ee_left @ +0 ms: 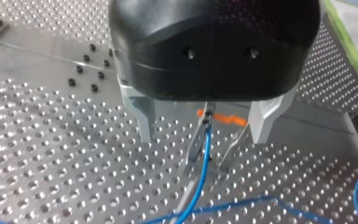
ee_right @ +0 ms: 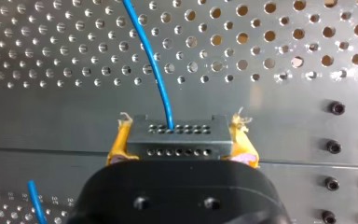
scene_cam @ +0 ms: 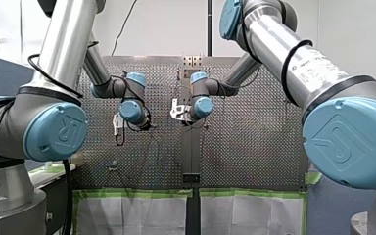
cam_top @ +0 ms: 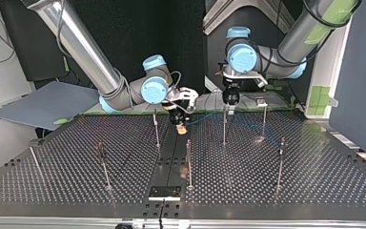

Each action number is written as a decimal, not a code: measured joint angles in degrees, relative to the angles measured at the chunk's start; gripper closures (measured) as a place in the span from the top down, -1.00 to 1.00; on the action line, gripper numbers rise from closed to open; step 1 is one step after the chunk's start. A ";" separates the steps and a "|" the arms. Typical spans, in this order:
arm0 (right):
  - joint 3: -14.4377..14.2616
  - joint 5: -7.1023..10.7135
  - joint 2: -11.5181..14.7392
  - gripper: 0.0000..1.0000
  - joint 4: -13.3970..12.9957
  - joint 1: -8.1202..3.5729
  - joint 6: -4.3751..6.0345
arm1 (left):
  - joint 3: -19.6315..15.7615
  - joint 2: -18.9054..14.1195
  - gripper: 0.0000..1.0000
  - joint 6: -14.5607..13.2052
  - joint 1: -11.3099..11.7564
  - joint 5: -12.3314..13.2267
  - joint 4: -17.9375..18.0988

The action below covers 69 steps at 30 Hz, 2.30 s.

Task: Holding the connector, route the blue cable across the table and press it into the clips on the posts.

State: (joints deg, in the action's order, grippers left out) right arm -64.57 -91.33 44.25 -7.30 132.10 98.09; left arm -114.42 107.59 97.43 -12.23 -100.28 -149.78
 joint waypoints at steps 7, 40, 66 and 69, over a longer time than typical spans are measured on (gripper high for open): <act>0.00 0.00 0.01 -1.00 0.00 -0.41 -0.01 | -0.05 -0.05 1.00 0.77 -2.20 1.00 -1.11; 0.00 0.00 0.02 -1.00 -0.01 -2.32 -0.22 | 10.15 8.29 1.00 7.28 -7.43 -1.92 2.80; 0.00 1.20 0.02 -1.00 0.00 -2.33 -0.18 | 16.96 16.35 -0.29 8.83 -7.88 -5.87 2.33; 0.00 1.23 0.02 -1.00 -0.02 -2.33 -0.22 | 16.97 16.35 -0.80 8.77 -8.02 -6.23 2.75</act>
State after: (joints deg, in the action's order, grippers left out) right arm -64.57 -90.10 44.26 -7.32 129.77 97.87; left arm -97.45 123.94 106.20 -20.25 -106.51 -147.03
